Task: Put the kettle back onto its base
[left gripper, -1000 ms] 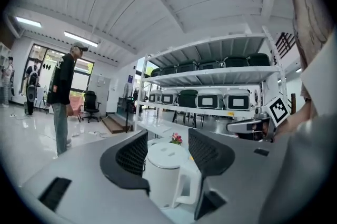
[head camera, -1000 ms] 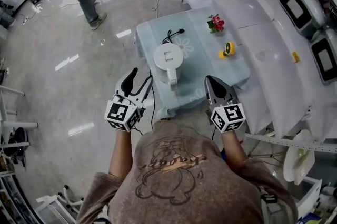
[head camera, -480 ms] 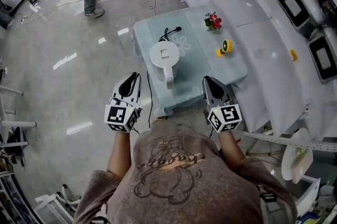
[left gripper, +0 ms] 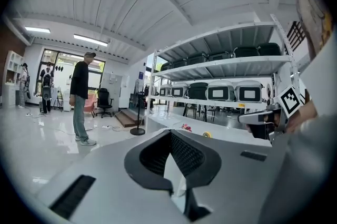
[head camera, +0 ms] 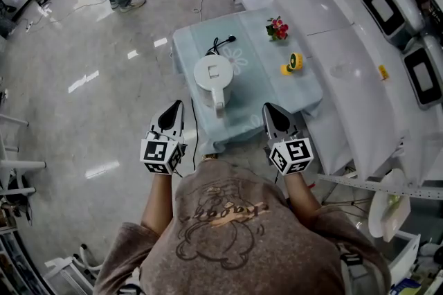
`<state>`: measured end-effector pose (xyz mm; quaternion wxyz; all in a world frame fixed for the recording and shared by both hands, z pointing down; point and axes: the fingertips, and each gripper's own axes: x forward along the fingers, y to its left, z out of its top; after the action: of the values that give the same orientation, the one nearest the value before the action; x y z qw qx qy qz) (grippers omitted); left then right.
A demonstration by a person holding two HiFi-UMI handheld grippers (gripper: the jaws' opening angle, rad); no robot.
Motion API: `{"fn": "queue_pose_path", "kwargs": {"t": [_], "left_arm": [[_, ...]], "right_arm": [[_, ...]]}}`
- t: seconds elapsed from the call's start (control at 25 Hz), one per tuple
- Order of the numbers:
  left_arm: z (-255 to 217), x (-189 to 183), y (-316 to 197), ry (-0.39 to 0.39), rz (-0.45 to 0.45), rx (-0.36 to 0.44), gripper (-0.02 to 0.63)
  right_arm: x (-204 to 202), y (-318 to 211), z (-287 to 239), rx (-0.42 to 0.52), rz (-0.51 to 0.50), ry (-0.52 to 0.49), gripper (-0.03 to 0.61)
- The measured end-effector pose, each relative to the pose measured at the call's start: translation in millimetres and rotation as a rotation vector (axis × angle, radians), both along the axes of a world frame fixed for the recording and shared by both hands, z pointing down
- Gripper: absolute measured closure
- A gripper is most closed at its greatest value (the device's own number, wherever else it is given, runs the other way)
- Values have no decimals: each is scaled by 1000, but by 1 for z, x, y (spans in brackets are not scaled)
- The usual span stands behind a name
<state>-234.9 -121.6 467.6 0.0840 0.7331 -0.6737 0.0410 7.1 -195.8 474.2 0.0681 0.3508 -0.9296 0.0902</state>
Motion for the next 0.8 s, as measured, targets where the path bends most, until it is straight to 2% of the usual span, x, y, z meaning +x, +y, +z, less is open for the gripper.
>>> {"fn": "queue_pose_path", "kwargs": {"t": [0.8], "left_arm": [[2, 2, -3, 20, 2, -5, 592]], "right_arm": [[0, -2, 5, -17, 8, -14, 581]]}}
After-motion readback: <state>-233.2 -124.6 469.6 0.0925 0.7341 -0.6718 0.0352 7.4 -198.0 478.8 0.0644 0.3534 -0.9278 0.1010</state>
